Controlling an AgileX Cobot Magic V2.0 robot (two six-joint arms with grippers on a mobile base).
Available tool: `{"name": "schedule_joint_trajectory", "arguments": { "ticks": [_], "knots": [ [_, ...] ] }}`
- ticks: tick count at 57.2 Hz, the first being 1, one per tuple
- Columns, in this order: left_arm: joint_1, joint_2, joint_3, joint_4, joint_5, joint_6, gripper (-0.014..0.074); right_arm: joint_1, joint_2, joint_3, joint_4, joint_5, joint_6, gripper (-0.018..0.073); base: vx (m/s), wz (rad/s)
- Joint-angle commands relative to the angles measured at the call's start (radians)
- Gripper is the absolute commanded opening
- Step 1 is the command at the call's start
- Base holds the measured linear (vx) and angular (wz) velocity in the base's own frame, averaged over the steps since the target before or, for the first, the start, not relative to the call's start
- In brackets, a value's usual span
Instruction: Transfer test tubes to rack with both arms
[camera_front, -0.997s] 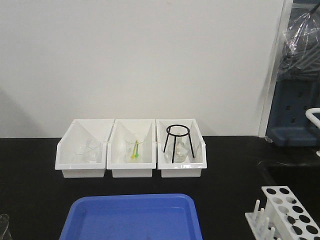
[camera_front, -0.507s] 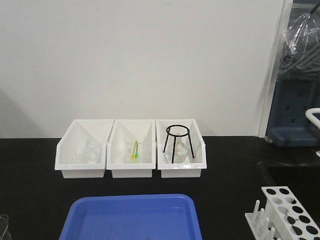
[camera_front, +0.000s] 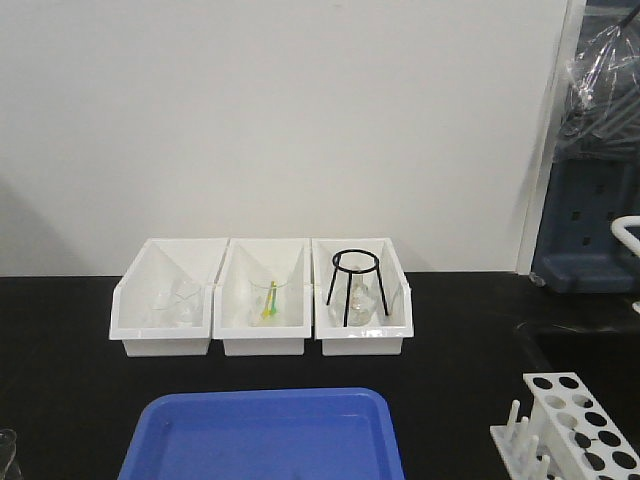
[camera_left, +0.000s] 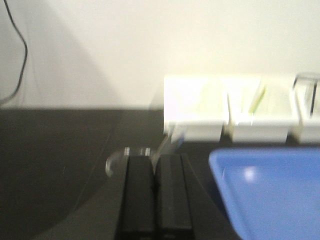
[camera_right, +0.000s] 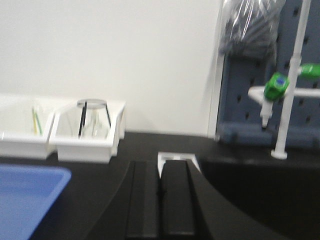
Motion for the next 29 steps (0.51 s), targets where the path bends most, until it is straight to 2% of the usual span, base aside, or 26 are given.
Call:
{"name": "schedule_joint_trajectory", "arguments": {
  "ticks": [1, 9, 15, 20, 29],
  "knots": [
    [0.0, -0.011, -0.072, -0.005, -0.179, -0.052, -0.0004, -0.006, 0.016, -0.042, -0.01, -0.096, -0.007, -0.0008, 0.0, 0.0],
    [0.0, 0.009, -0.188, 0.03, -0.099, -0.024, -0.0001, -0.006, 0.11, -0.184, -0.065, -0.006, -0.008, -0.0008, 0.0, 0.0],
    [0.0, 0.08, -0.281, 0.077, -0.048, 0.024, 0.0, -0.006, 0.193, -0.285, -0.068, -0.01, -0.008, -0.0008, 0.0, 0.0],
    [0.0, 0.17, -0.338, 0.107, -0.052, 0.058, 0.0004, -0.006, 0.271, -0.339, -0.065, -0.019, -0.005, -0.0006, 0.0, 0.0],
    [0.0, 0.315, -0.354, 0.109, -0.133, 0.06, 0.0012, -0.006, 0.4, -0.364, -0.062, -0.029, -0.005, 0.0006, 0.0, 0.0]
  ]
}}
